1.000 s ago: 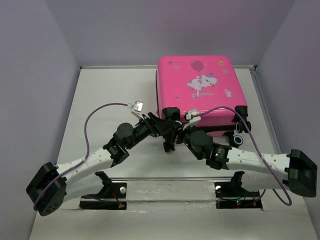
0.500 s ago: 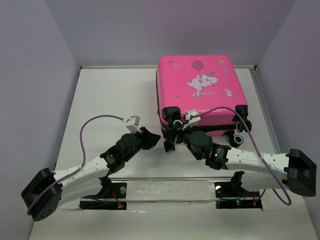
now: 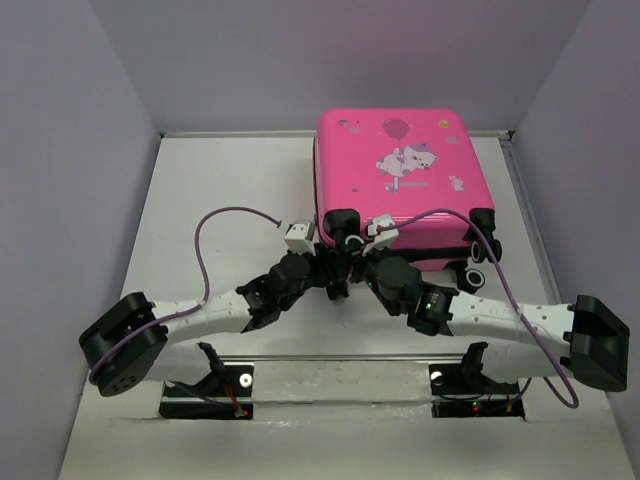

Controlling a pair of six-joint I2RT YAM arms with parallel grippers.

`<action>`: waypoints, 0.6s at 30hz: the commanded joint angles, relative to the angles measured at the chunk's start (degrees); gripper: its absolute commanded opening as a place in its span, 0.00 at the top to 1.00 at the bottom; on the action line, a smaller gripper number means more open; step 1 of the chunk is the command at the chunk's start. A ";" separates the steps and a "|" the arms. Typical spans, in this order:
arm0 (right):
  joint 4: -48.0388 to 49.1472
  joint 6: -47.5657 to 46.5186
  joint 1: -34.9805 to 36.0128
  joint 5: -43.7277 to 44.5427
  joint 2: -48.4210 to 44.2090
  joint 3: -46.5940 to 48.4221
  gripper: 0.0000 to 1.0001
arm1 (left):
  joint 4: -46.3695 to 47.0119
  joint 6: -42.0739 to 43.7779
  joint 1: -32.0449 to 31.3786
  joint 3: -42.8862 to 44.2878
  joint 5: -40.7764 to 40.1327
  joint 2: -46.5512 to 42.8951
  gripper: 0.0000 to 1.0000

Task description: Pack the luggage

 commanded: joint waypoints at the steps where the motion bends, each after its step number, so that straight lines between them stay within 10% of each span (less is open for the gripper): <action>1: 7.04 -0.39 -0.35 -1.72 -0.21 4.26 0.93 | 5.63 3.69 -1.21 4.24 -5.02 2.30 0.51; 18: 5.55 1.98 -0.35 -4.80 0.50 3.90 0.93 | 10.46 7.21 -10.35 2.41 -17.69 -1.73 0.51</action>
